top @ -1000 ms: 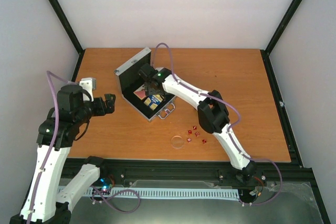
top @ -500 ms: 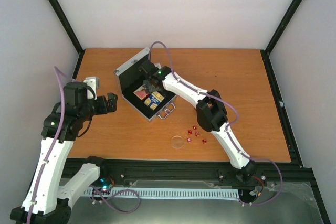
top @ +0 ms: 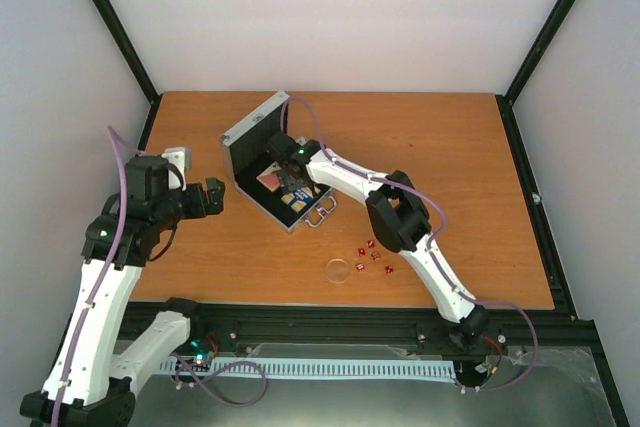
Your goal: Pack up texas hold em set
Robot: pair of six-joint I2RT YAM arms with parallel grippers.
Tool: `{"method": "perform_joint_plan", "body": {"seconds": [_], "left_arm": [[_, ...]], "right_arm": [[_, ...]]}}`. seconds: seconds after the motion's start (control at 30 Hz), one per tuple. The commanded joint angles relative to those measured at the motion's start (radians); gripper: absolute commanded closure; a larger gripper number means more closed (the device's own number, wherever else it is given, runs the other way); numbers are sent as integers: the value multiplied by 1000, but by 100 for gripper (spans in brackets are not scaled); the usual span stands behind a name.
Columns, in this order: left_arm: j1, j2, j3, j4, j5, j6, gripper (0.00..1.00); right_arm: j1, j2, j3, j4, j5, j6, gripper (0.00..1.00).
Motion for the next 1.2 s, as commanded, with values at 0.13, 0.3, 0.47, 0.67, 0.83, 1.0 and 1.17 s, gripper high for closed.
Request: {"method": "perform_joint_plan", "body": {"seconds": [0.13, 0.3, 0.47, 0.67, 0.83, 1.0, 1.17], "left_arm": [[2, -15, -8, 24, 20, -13, 0], [2, -10, -7, 24, 14, -4, 0], [2, -6, -2, 21, 15, 2, 0], [2, -12, -5, 18, 15, 8, 0], [2, -16, -16, 22, 15, 12, 0], [2, -4, -45, 61, 0, 15, 0], [2, 64, -30, 111, -47, 26, 0]], "right_arm": [[-10, -67, -116, -10, 36, -77, 0], [-10, -121, -102, 58, -48, -143, 0], [-10, -160, -69, 50, -119, -164, 0], [-10, -192, -59, 42, -170, -174, 0], [-10, -186, -25, 30, -175, -178, 0], [-10, -140, 74, 7, -182, -184, 0], [-10, -67, 239, -37, -199, -190, 0]]}}
